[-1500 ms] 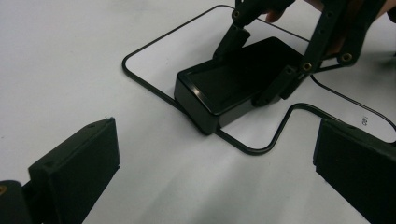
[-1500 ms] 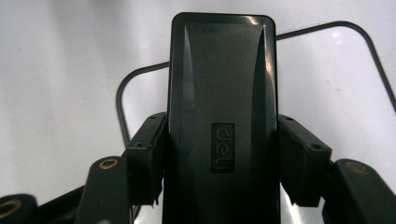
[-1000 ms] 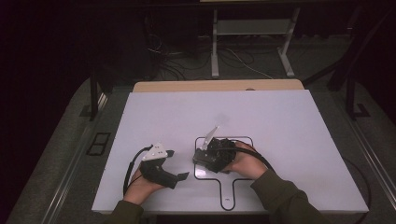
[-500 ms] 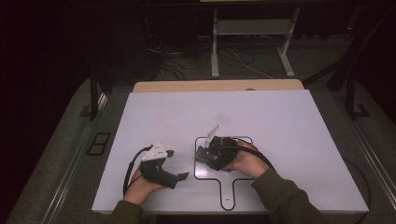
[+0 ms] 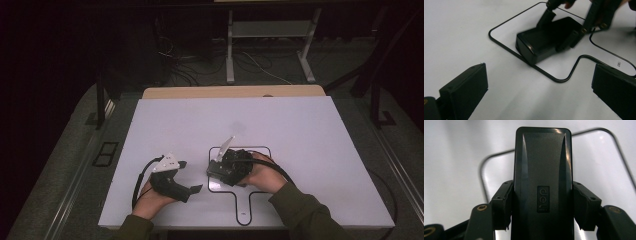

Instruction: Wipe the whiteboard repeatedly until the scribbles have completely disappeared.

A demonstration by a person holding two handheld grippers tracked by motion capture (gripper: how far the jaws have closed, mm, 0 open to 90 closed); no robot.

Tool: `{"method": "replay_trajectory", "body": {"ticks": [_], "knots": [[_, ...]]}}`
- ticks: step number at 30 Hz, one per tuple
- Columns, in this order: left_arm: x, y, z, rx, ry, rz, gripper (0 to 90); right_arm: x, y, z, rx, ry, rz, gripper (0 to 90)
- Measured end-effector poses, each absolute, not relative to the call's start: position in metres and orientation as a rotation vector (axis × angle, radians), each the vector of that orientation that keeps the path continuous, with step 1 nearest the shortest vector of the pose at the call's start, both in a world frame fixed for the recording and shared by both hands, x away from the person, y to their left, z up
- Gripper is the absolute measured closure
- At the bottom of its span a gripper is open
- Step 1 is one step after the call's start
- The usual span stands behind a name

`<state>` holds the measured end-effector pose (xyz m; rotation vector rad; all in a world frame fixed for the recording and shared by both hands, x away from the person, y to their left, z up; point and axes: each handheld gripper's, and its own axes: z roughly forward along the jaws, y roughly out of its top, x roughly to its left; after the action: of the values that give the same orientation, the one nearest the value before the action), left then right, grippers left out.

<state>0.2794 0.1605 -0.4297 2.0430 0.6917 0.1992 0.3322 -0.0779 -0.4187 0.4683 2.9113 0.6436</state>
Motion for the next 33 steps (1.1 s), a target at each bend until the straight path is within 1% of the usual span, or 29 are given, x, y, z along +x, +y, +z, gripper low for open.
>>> {"method": "replay_trajectory", "body": {"ticks": [4, 8, 16, 24, 29, 33], "knots": [[0.279, 0.161, -0.429, 2.044, 0.690, 0.199, 0.0, 0.322, -0.070, -0.418, 0.424, 2.945, 0.654, 38.6], [0.279, 0.161, -0.429, 2.041, 0.689, 0.201, 0.0, 0.326, -0.073, -0.418, 0.456, 2.935, 0.655, 38.6], [0.279, 0.160, -0.430, 2.043, 0.689, 0.193, 0.0, 0.351, -0.102, -0.419, 0.592, 2.873, 0.626, 38.6], [0.279, 0.159, -0.430, 2.045, 0.690, 0.181, 0.0, 0.359, -0.118, -0.419, 0.657, 2.854, 0.617, 38.6], [0.279, 0.160, -0.430, 2.044, 0.689, 0.181, 0.0, 0.351, -0.117, -0.419, 0.618, 2.879, 0.637, 38.6], [0.279, 0.159, -0.431, 2.046, 0.690, 0.180, 0.0, 0.338, -0.116, -0.419, 0.572, 2.902, 0.642, 38.6]]}}
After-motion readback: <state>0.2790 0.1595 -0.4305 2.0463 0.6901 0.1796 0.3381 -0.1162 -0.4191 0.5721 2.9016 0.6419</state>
